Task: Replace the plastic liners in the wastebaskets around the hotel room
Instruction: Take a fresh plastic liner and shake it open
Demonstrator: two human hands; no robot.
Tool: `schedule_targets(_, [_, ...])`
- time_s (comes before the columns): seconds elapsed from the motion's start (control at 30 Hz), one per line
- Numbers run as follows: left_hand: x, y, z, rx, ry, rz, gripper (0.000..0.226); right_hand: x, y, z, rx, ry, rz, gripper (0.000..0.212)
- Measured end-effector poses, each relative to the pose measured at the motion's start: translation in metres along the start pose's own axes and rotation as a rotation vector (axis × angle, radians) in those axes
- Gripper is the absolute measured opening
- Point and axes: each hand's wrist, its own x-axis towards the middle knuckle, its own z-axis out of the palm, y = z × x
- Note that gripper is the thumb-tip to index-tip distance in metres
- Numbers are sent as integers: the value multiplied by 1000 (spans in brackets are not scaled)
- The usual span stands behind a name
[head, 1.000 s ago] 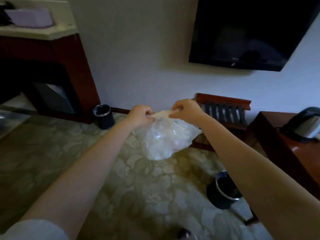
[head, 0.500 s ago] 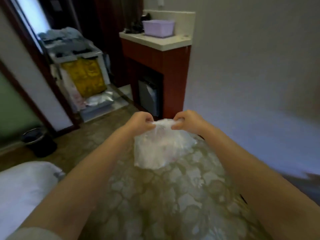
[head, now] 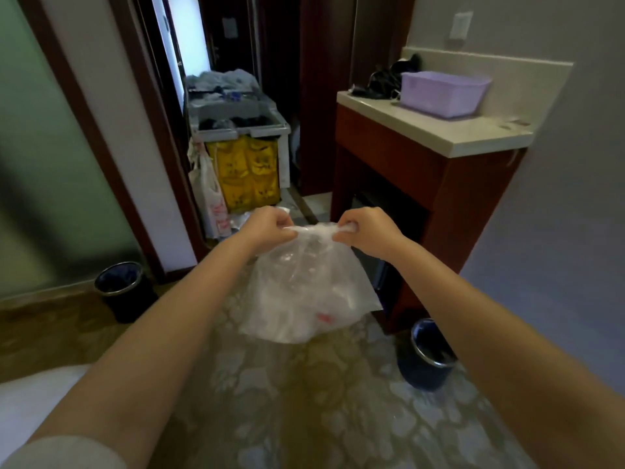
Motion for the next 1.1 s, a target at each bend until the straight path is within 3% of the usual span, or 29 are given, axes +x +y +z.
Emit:
schedule_targets(0.1, [74, -23, -16, -49, 54, -27, 15, 82, 8, -1, 32, 84, -5, 24])
schedule_targets(0.43, [305, -125, -30, 34, 123, -92, 13, 349, 61, 38, 92, 115, -71, 23])
schedule_targets(0.57, [409, -171, -40, 27, 154, -177, 4, 470, 86, 59, 168, 88, -69, 28])
schedule_targets(0.7, [504, -209, -60, 41, 164, -249, 12, 590, 99, 70, 235, 27, -87, 25])
schedule_targets(0.93, [653, -293, -108, 15, 299, -368, 18, 785, 87, 93, 353, 45, -91, 25])
schedule_targets(1.1, [765, -365, -135, 12, 395, -309, 13, 913, 75, 119, 430, 173, -55, 17])
